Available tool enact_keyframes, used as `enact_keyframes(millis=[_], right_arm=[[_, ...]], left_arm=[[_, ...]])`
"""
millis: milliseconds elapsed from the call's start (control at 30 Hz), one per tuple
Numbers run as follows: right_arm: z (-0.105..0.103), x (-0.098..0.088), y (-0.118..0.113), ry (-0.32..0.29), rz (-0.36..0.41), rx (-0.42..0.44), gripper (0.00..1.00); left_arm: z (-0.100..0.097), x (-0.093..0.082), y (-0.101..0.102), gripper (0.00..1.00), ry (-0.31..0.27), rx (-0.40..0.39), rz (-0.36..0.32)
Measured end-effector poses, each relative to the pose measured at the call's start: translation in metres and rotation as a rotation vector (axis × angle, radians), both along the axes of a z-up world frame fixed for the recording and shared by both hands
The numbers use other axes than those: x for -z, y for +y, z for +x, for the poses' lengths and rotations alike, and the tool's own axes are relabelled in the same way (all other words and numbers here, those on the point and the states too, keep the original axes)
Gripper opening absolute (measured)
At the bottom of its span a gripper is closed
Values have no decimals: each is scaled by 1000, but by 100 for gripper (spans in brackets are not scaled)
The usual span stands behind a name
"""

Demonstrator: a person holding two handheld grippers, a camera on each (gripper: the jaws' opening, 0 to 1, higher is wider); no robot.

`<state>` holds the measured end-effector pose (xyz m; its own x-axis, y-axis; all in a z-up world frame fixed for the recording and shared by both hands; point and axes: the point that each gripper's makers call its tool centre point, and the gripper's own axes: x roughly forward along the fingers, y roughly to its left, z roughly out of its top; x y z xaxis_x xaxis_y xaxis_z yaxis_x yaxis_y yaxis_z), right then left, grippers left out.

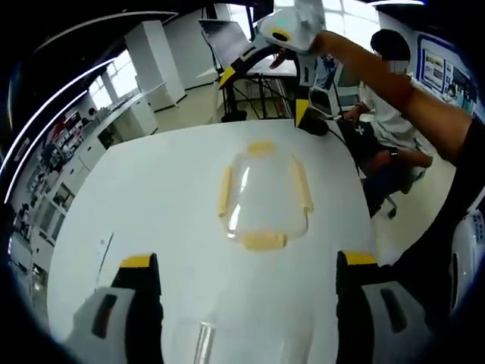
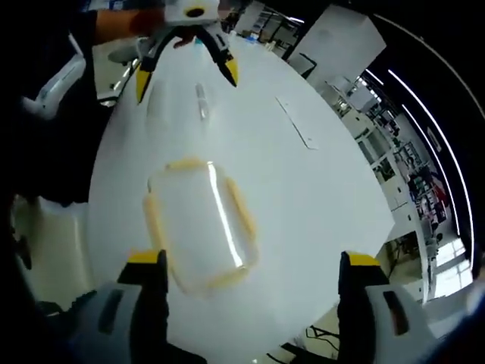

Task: Snap each plastic latch of the storage box into its locked position after aligning the lid with the box until every specified latch is closed and the lid sits flush.

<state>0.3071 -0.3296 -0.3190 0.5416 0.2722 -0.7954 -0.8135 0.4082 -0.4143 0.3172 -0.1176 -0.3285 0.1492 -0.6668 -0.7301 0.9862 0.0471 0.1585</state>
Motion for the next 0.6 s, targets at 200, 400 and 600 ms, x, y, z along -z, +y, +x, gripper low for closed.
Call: enact_keyframes(millis=[200, 400, 600], right_arm=[[5, 9, -5, 12, -93, -7, 91], [4, 31, -9, 40, -288, -45, 89], [2, 46, -8, 80, -346, -61, 88]], left_arm=[[-5, 10, -4, 93, 3, 13, 16], [-6, 20, -7, 93, 17, 21, 27], [-5, 23, -8, 93, 30, 22, 28]])
